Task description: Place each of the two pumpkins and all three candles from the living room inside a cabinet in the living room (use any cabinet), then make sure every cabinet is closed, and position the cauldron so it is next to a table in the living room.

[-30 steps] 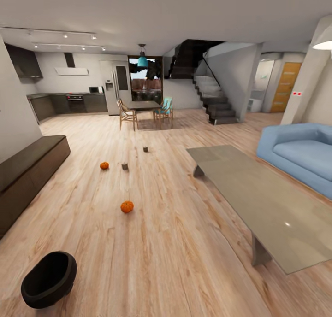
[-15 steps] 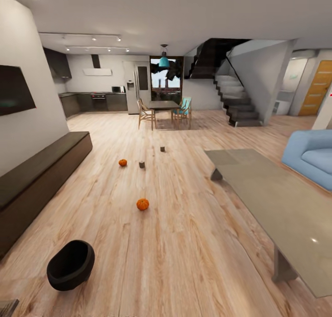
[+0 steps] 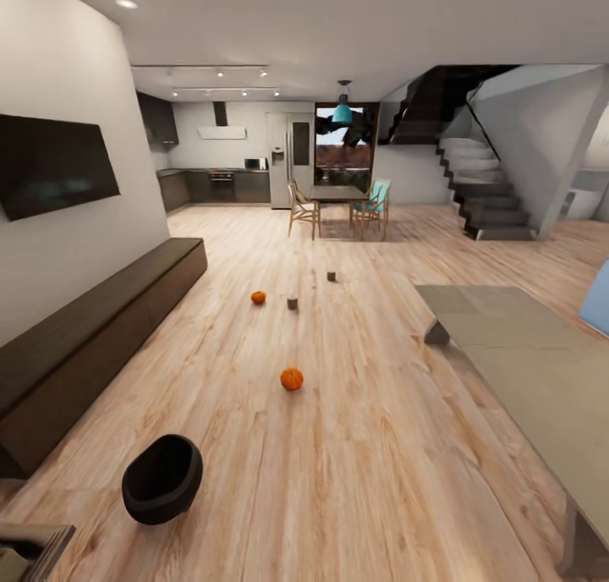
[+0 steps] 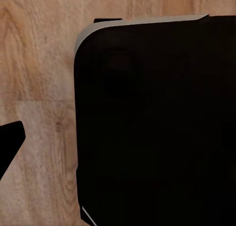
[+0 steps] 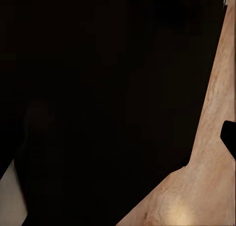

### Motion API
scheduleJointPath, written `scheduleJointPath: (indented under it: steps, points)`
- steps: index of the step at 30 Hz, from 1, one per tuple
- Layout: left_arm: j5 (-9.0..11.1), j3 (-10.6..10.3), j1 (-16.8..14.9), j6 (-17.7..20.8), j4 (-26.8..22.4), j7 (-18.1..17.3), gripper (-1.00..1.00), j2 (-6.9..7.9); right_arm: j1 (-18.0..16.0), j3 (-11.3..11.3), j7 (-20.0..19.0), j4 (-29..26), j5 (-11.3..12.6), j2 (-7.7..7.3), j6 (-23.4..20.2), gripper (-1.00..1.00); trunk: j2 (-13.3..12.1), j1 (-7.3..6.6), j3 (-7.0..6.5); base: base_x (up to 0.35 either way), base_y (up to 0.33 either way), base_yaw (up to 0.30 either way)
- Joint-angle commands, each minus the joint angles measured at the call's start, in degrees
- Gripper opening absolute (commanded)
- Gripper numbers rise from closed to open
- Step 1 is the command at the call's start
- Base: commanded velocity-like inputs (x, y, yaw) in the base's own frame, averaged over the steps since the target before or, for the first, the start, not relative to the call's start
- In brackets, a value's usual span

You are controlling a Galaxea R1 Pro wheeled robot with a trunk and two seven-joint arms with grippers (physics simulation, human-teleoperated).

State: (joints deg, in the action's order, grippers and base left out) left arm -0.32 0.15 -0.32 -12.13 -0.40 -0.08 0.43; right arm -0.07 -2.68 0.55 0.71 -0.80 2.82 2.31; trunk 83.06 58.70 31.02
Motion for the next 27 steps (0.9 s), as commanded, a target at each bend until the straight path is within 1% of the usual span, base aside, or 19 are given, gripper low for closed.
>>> scheduleJointPath:
  steps: [1, 4, 7, 23, 27]
  points:
    - [-0.04, 0.02, -0.03, -0.18, 0.05, -0.01, 1.00, 0.00, -0.02, -0.27, 0.06, 0.08, -0.08, 0.03, 0.24, 1.00, 0.02, 0.03, 0.04, 0.302, 0.051, 0.266]
    - [-0.04, -0.03, -0.03, -0.18, 0.05, -0.01, 1.00, -0.02, -0.01, -0.29, 0.05, 0.08, -0.08, 0.06, 0.24, 1.00, 0.02, 0.03, 0.04, 0.247, 0.025, 0.265]
    - [-0.04, -0.05, -0.03, -0.19, 0.03, -0.01, 1.00, -0.06, -0.01, -0.30, 0.06, 0.08, -0.08, 0.07, 0.24, 1.00, 0.02, 0.03, 0.04, 0.113, 0.009, 0.264]
    - [-0.04, -0.02, -0.03, -0.18, 0.05, -0.01, 1.00, -0.06, -0.02, -0.30, 0.05, 0.08, -0.08, 0.08, 0.24, 1.00, 0.02, 0.03, 0.04, 0.012, 0.001, 0.261]
    - [-0.04, 0.01, -0.03, -0.18, 0.03, -0.01, 1.00, 0.00, -0.02, -0.30, 0.06, 0.03, -0.14, 0.06, 0.24, 1.00, 0.02, 0.03, 0.04, 0.113, 0.057, 0.260]
